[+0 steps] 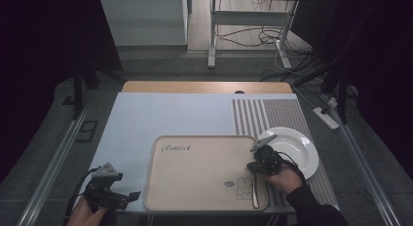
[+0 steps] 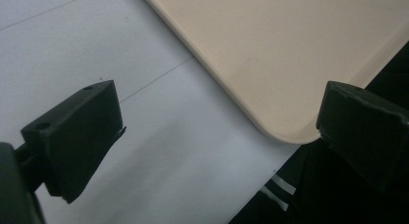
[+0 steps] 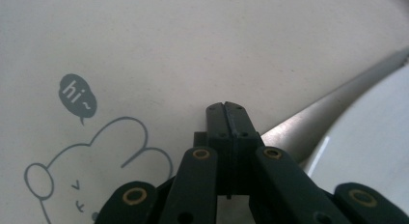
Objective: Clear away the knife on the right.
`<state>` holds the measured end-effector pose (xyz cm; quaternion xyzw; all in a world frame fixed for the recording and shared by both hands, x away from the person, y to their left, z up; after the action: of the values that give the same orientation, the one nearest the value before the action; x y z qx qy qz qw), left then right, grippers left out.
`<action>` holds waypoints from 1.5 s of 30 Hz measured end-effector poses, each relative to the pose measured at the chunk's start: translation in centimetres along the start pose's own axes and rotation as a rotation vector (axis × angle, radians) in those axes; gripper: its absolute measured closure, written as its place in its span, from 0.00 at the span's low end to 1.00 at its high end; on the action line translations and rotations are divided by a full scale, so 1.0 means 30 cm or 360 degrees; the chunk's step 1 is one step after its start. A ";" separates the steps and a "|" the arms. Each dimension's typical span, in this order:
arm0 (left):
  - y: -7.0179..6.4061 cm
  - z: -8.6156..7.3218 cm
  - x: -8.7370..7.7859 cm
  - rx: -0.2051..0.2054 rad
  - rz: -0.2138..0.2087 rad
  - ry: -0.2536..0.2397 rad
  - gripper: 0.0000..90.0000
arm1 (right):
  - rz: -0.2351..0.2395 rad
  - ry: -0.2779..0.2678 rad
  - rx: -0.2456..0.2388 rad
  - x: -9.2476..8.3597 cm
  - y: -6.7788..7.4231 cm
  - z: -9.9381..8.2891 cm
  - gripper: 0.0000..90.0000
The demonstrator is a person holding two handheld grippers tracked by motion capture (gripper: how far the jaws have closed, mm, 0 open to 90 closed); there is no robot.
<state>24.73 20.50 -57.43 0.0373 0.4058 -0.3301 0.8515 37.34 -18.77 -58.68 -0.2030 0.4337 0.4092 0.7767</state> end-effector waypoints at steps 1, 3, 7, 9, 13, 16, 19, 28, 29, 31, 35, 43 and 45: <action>0.000 0.000 0.000 0.0000 0.0001 0.0000 0.03 | -0.0003 -0.0001 0.0003 -0.001 -0.004 -0.001 1.00; 0.000 0.000 0.000 0.0000 0.0001 0.0001 0.03 | -0.0013 -0.0001 0.0008 -0.002 -0.013 -0.001 1.00; 0.000 0.000 0.000 0.0000 0.0001 0.0003 0.03 | -0.0036 0.0006 -0.0015 -0.002 -0.012 0.001 1.00; 0.000 0.000 0.000 -0.0004 -0.0003 -0.0001 0.03 | -0.0044 0.0011 -0.0027 -0.002 -0.012 0.001 1.00; 0.000 0.001 -0.002 -0.0012 -0.0015 -0.0008 0.03 | -0.0048 0.0010 -0.0018 -0.001 -0.013 0.002 1.00; 0.000 0.001 -0.003 -0.0011 -0.0019 -0.0007 0.03 | -0.0040 0.0004 -0.0012 0.000 -0.009 0.005 0.97; 0.001 0.001 -0.003 -0.0015 -0.0021 -0.0009 0.03 | -0.0035 -0.0013 -0.0010 -0.002 -0.002 0.012 0.94; 0.001 0.001 -0.002 -0.0017 -0.0019 -0.0008 0.03 | 0.0009 -0.0102 -0.0007 -0.024 0.024 0.041 0.78; 0.001 0.001 -0.002 -0.0015 -0.0018 -0.0007 0.03 | 0.0012 -0.0106 -0.0003 -0.025 0.026 0.041 0.76; 0.001 0.001 -0.002 -0.0016 -0.0019 -0.0007 0.03 | -0.0009 -0.0126 -0.0003 -0.036 0.030 0.043 0.69; 0.001 0.001 -0.002 -0.0016 -0.0018 -0.0008 0.03 | -0.0029 -0.0154 0.0003 -0.051 0.031 0.049 0.62; 0.002 0.001 -0.002 -0.0019 -0.0019 -0.0006 0.03 | -0.0071 -0.0243 0.0058 -0.085 0.025 0.054 0.36; 0.002 0.001 -0.002 -0.0020 -0.0019 -0.0007 0.03 | -0.0112 -0.0269 0.0084 -0.090 0.015 0.051 0.26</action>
<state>24.75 20.57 -57.37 0.0289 0.4062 -0.3327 0.8506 36.98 -18.71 -55.56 -0.1623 0.3699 0.3858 0.8294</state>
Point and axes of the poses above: each handheld gripper's, and its own axes: x roughly forward along the jaws, z roughly out of its top, y roughly to its left, the point moved 10 cm from there along x, roughly forward along the jaws, and after that the axes turned 4 degrees about -y, right-handed, at the moved point
